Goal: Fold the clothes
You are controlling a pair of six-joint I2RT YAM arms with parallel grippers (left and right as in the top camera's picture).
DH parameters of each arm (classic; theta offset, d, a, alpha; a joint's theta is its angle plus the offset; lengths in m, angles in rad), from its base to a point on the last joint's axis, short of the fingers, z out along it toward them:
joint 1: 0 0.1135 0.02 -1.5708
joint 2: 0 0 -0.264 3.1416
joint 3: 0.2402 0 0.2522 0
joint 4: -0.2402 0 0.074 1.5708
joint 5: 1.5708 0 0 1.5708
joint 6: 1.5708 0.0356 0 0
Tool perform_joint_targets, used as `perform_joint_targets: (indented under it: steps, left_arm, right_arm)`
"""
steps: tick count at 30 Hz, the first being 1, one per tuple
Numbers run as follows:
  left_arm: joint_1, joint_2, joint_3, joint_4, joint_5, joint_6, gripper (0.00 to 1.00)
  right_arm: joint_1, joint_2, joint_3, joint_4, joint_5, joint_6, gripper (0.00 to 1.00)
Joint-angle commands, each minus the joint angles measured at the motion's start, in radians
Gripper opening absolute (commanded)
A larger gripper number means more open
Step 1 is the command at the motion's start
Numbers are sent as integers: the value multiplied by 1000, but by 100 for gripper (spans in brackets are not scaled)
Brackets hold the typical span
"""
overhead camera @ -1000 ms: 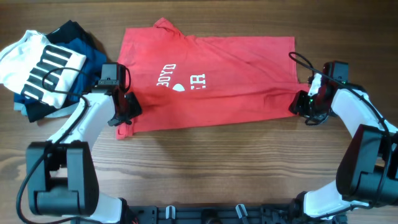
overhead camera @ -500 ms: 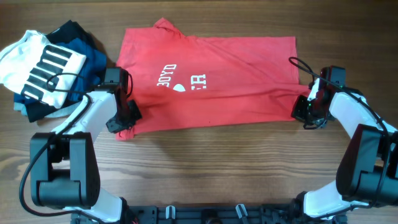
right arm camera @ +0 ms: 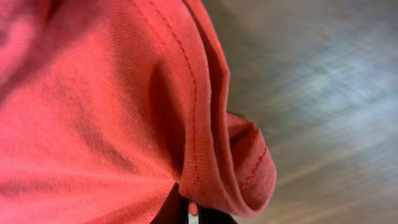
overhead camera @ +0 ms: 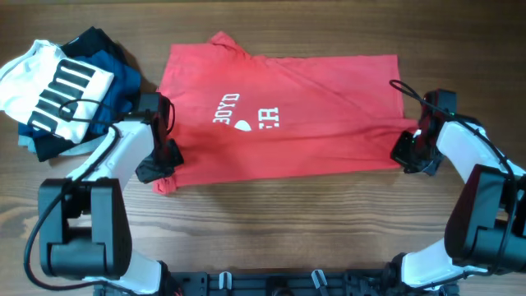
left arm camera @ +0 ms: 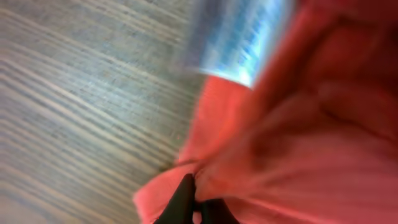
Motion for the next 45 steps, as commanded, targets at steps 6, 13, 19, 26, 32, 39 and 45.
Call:
perform_joint_targets:
  steps: [6,13,19,26,32,39,45]
  left_arm:
    - [5,-35,-7,-36,-40,-20,4]
    - [5,-113,-7,-44,-44,-19,4]
    - [5,-205,-7,-115,-11,-21,41]
    - [-13,-205,-7,-144,206,-20,33]
    - [-112,-205,-18,-156,241,-48,38]
    - [-124,-204,-106,-118,161,-185,39]
    - [-124,-203,-143,-66,130,-185,41]
  right_arm:
    - [-73,10,-16,-36,124,50,4]
    - [-73,10,-16,-35,123,51,4]
    - [-73,10,-16,-35,119,50,4]
    - [-73,10,-16,-35,118,51,5]
    - [-73,10,-16,-35,112,50,4]
    - [-73,10,-16,-36,112,50,4]
    - [-73,10,-16,-39,112,50,4]
